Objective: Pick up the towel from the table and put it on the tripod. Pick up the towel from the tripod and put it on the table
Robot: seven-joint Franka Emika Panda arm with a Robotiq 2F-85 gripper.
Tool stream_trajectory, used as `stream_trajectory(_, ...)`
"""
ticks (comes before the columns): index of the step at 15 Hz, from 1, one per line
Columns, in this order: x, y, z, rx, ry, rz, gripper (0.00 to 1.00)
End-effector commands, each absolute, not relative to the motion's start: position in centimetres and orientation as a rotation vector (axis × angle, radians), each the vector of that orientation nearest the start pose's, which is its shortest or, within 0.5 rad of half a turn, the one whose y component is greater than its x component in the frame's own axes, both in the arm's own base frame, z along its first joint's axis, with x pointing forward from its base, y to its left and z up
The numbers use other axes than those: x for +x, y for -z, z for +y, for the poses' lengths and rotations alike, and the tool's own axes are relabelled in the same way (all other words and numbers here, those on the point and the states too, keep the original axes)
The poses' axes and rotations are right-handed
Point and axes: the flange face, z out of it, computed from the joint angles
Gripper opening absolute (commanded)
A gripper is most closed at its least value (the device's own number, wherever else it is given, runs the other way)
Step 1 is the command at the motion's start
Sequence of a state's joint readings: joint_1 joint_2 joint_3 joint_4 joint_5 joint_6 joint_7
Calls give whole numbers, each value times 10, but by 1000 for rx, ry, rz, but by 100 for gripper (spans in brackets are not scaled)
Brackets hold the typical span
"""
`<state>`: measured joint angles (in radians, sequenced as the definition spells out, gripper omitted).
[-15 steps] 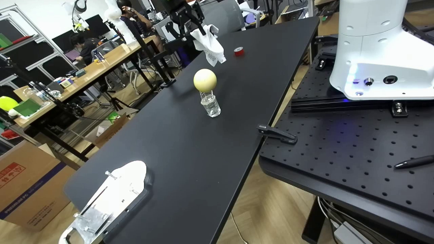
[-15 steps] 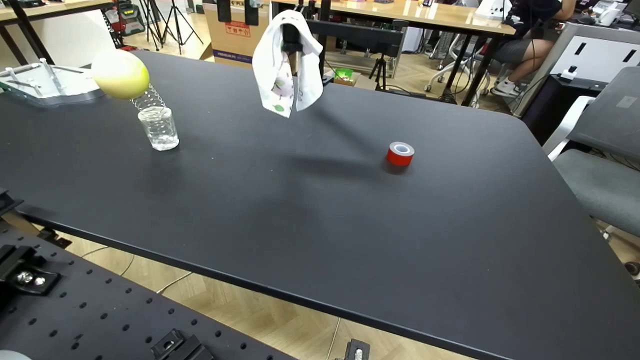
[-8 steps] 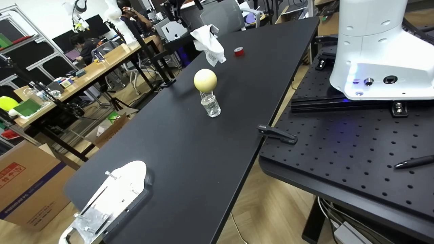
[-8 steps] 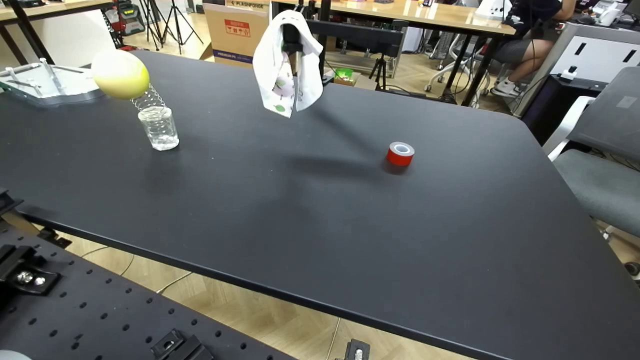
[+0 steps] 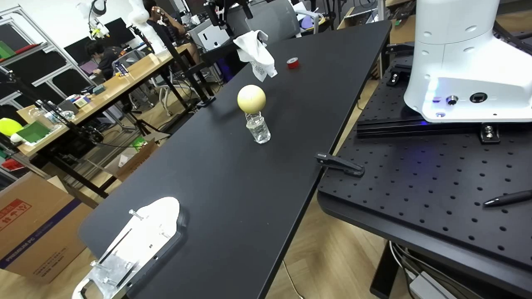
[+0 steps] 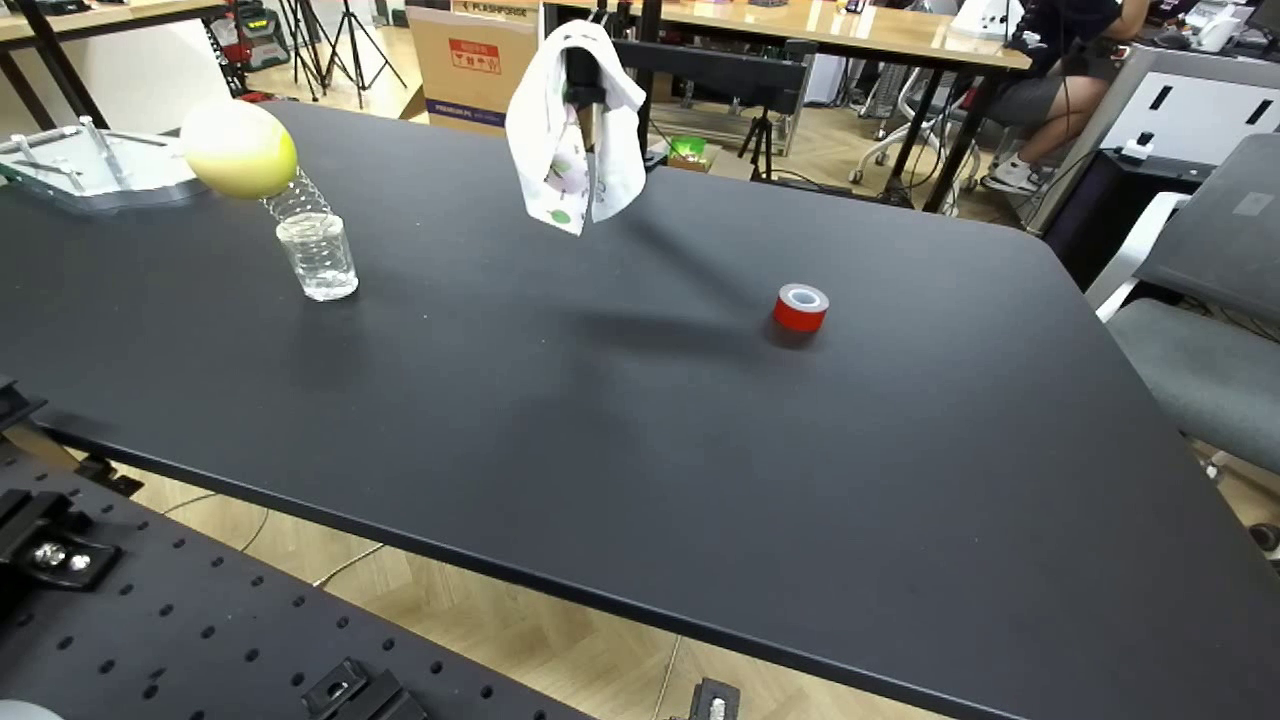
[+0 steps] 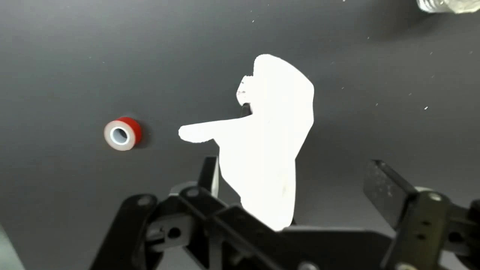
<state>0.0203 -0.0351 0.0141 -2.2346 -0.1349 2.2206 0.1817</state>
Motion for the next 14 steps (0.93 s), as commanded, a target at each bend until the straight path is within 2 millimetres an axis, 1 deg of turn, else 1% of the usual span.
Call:
stream_trajectory(1,508,-393,-2,-3174,-58,-189,100)
stream_trajectory(3,501,-395,-14,-3156,-164,-370,100)
stream_trajectory(5,495,-390,-24,-3143,-293,-533,100)
stream_trajectory(6,500,-384,-16,-3158,-221,-417,100)
stream_trajectory(8,496,-383,-22,-3140,-271,-492,100)
stream_trajectory(10,495,-383,-22,-3139,-284,-516,100)
stream_trajectory(14,508,-376,-31,-3172,-265,-538,100)
